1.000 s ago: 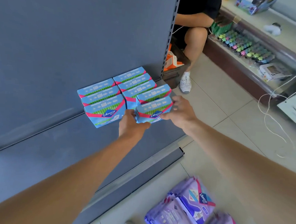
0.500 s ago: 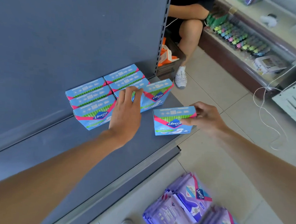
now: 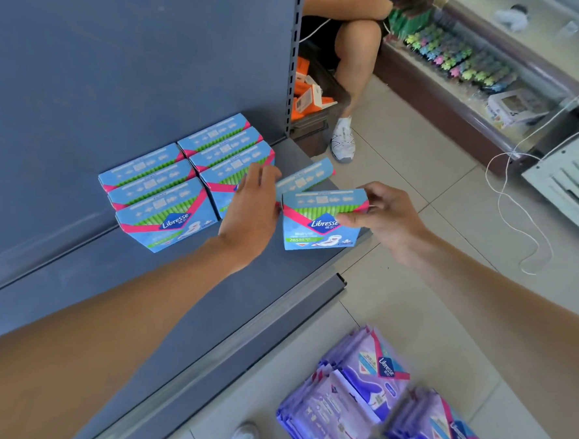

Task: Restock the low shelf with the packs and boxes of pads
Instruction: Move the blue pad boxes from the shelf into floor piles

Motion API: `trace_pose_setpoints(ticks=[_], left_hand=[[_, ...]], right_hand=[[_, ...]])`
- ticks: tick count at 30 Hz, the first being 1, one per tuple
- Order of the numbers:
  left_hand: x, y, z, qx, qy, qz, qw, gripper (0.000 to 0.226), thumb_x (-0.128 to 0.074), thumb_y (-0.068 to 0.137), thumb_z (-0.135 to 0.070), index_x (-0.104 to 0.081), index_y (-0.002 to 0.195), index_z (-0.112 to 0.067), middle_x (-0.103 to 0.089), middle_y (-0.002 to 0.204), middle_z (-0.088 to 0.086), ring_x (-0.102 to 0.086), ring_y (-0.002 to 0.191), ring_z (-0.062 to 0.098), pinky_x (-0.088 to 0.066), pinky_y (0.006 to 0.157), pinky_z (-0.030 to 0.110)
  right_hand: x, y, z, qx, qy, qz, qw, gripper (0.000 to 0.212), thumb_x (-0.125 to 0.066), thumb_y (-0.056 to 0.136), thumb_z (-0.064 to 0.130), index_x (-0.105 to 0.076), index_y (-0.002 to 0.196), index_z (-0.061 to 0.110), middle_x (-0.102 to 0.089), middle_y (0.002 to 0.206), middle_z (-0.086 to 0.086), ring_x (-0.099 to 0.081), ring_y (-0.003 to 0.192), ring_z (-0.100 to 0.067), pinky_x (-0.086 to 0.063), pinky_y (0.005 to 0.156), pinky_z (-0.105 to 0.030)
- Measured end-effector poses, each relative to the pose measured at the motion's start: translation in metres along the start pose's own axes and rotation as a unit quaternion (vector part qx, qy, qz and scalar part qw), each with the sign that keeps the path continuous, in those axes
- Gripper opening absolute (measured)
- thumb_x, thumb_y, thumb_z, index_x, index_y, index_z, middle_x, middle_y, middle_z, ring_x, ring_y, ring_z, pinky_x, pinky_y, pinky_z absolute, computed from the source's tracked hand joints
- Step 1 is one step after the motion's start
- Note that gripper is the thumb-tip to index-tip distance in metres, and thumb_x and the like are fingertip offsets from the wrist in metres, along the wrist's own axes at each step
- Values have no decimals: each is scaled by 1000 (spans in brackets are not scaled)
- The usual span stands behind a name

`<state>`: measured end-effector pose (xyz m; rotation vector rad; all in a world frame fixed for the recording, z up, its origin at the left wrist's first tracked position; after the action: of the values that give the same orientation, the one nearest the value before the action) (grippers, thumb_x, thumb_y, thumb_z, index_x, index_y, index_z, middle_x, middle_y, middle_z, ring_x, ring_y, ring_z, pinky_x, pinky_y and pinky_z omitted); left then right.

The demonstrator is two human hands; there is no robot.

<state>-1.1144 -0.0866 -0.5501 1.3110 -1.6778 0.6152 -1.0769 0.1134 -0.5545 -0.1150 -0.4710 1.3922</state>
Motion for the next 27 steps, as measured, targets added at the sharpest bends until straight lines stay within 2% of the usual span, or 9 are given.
trace_pose_setpoints(ticks=[5, 7, 9, 11, 14, 20, 22, 24, 27], left_hand=[[10, 1, 6, 75, -197, 17, 977, 28, -65, 87, -11, -61, 115, -9, -59, 107, 1, -58, 100, 17, -45, 77, 19], [12, -2, 6, 141, -309, 81, 937, 24, -64, 88, -15, -63, 112, -12, -61, 103, -1, -60, 103, 17, -49, 84, 19], [12, -6, 2, 190, -399, 144, 885, 22, -61, 91, -17, -63, 113, -14, -62, 112, 10, -61, 110, 23, -51, 94, 33], [10, -14, -11, 206, -426, 194, 859, 19, -54, 96, -21, -61, 113, -16, -63, 114, 14, -64, 104, 21, -52, 90, 32], [-6, -35, -44, 204, -453, 233, 836, 20, -46, 99, -31, -60, 108, -21, -65, 104, 3, -63, 87, 12, -51, 80, 27], [-56, -89, -144, 247, -532, 275, 762, 33, -52, 90, -52, -64, 90, -21, -69, 71, -12, -64, 64, 5, -49, 70, 26], [-77, -110, -187, 223, -537, 287, 761, 51, -79, 67, -45, -58, 104, -15, -72, 89, -7, -70, 78, 8, -54, 75, 31], [-99, -134, -228, 208, -519, 287, 778, 76, -90, 48, -28, -50, 112, -13, -66, 107, 1, -69, 91, 16, -57, 79, 34], [-134, -168, -284, 184, -471, 293, 811, 67, -87, 61, -7, -44, 111, -14, -58, 97, -6, -62, 82, 7, -55, 66, 20]], right_hand=[[8, -10, -2, -7, 41, -21, 999, 39, -77, 67, -10, -60, 101, -4, -67, 79, -4, -65, 54, 0, -51, 53, -14], [16, -19, -3, -13, 69, -32, 997, 37, -77, 69, -6, -62, 102, 0, -67, 84, -8, -67, 57, -3, -51, 53, -15], [24, -30, -5, -22, 72, -23, 997, 32, -78, 71, 3, -64, 100, 8, -68, 88, -9, -68, 60, -7, -52, 55, -19], [29, -44, -11, -49, 81, -6, 995, 26, -77, 75, 13, -64, 97, 16, -71, 88, -6, -69, 65, -13, -55, 58, -23], [39, -72, -26, -87, 168, -12, 982, 22, -73, 80, 19, -60, 97, 18, -74, 82, -4, -71, 65, -18, -57, 58, -29], [99, -143, -80, -114, 294, -135, 939, 23, -68, 86, 21, -54, 104, 15, -72, 63, 3, -67, 51, -10, -49, 43, -20], [127, -170, -103, -121, 312, -170, 927, 22, -65, 88, 21, -57, 104, 8, -72, 64, 2, -68, 53, -11, -53, 47, -24], [153, -200, -128, -137, 304, -187, 924, 21, -63, 89, 24, -64, 91, 3, -73, 66, -2, -68, 56, -14, -56, 62, -32], [193, -251, -170, -187, 310, -226, 905, 38, -66, 84, 36, -67, 101, 2, -73, 92, -12, -68, 78, -25, -54, 83, -41]])
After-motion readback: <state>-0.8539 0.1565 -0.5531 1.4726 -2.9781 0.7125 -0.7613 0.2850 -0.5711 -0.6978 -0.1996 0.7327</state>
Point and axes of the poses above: each hand's wrist, its own y-axis towards the middle knuckle, its own x-axis out of the back of the hand, z = x × y, the point moved 5 cm from there along y, towards the middle knuckle
